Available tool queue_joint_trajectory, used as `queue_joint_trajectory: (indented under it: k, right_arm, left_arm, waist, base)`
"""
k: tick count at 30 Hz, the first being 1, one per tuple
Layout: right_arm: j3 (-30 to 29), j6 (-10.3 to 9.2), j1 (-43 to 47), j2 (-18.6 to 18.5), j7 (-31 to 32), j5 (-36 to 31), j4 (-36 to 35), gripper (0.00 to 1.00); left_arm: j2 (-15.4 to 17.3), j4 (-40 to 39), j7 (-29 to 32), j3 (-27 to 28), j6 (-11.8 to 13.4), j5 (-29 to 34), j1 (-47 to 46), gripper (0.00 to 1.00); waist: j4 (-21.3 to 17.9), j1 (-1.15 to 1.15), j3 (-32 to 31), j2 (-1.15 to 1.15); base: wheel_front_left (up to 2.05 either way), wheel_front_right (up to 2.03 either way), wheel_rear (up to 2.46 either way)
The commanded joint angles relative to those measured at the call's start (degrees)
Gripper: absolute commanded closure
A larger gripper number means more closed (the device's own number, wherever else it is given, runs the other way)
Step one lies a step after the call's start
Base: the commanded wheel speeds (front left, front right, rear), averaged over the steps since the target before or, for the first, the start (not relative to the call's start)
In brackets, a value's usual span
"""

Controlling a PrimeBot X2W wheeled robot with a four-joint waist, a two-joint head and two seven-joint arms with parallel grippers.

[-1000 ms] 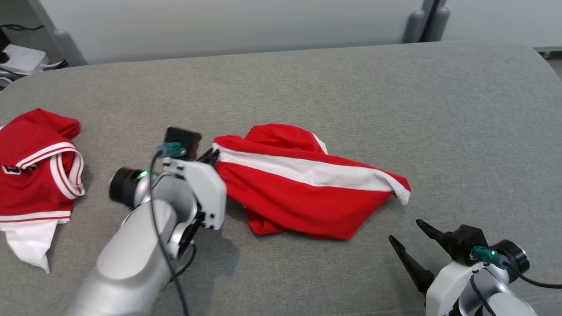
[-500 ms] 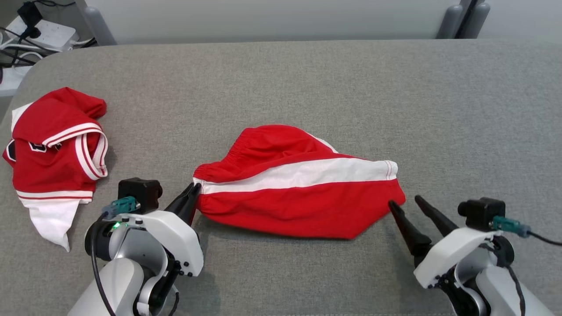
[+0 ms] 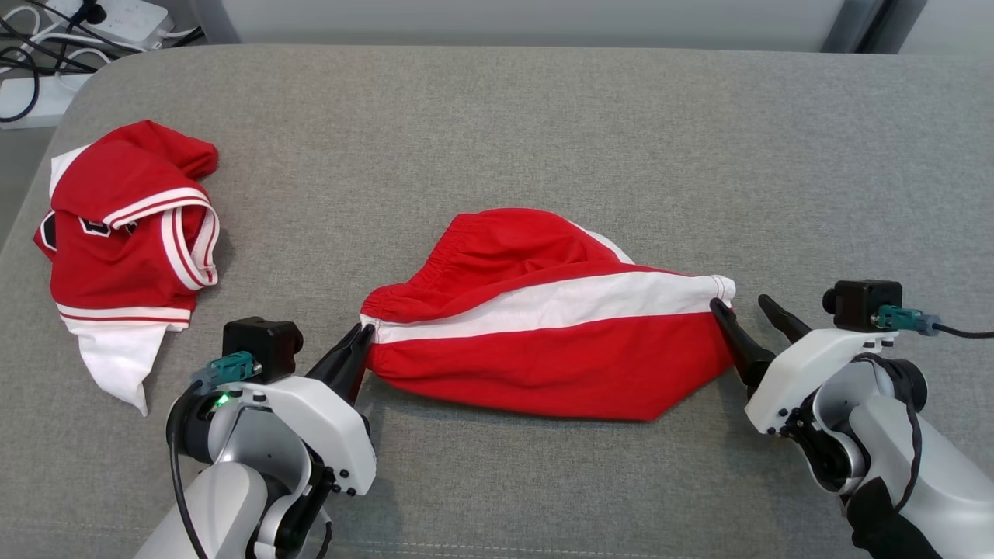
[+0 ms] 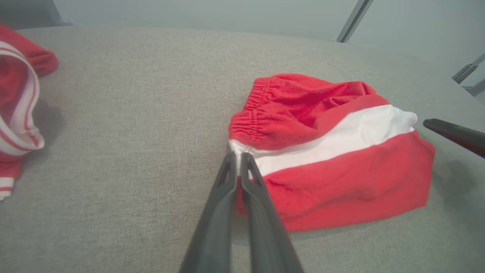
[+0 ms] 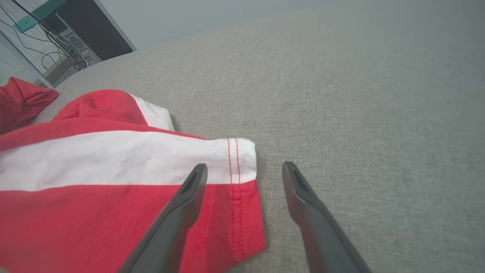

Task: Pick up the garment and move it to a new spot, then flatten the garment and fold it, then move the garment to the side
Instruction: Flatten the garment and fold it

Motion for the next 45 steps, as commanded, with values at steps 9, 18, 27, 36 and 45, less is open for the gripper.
queue_joint_trajectory:
  k: [9,18,27,36,45]
  right_arm:
    - [6.2,0.19,-5.06,0.23,-0.68,4.24,5.24,0.19]
    - [11.91,0.19,-7.62,-1.22,-3.13,9.07,6.14,1.0]
    - [15.65,0.19,-8.34,-3.18,-6.48,12.88,4.92,1.0]
    - [17.97,0.19,-9.1,-2.85,-6.42,16.83,6.75,0.0]
    - [21.47,0.19,-11.67,-1.84,-4.77,19.47,10.75,0.13]
  left_arm:
    - [0.61,-1.3,-1.13,1.91,0.18,-0.43,-2.31,1.0]
    - [0.46,-0.42,-1.63,1.97,-0.16,-1.1,-2.8,1.0]
    - [1.12,0.24,-2.23,2.38,0.25,-1.23,-2.39,1.0]
    - [1.33,0.05,-2.22,2.07,0.39,-1.29,-2.17,1.0]
    - [0.95,0.69,-2.29,1.08,-0.19,-1.28,-2.81,1.0]
  waist:
    - [1.35,0.0,0.83,0.0]
    - [0.73,0.0,1.03,0.0]
    - [-0.53,0.0,-0.14,0.0]
    - [1.2,0.0,0.62,0.0]
    - [3.56,0.0,1.26,0.0]
  base:
    - [0.0,0.0,0.0]
    - [0.0,0.0,0.0]
    - [0.0,0.0,0.0]
    - [0.0,0.0,0.0]
    - [0.0,0.0,0.0]
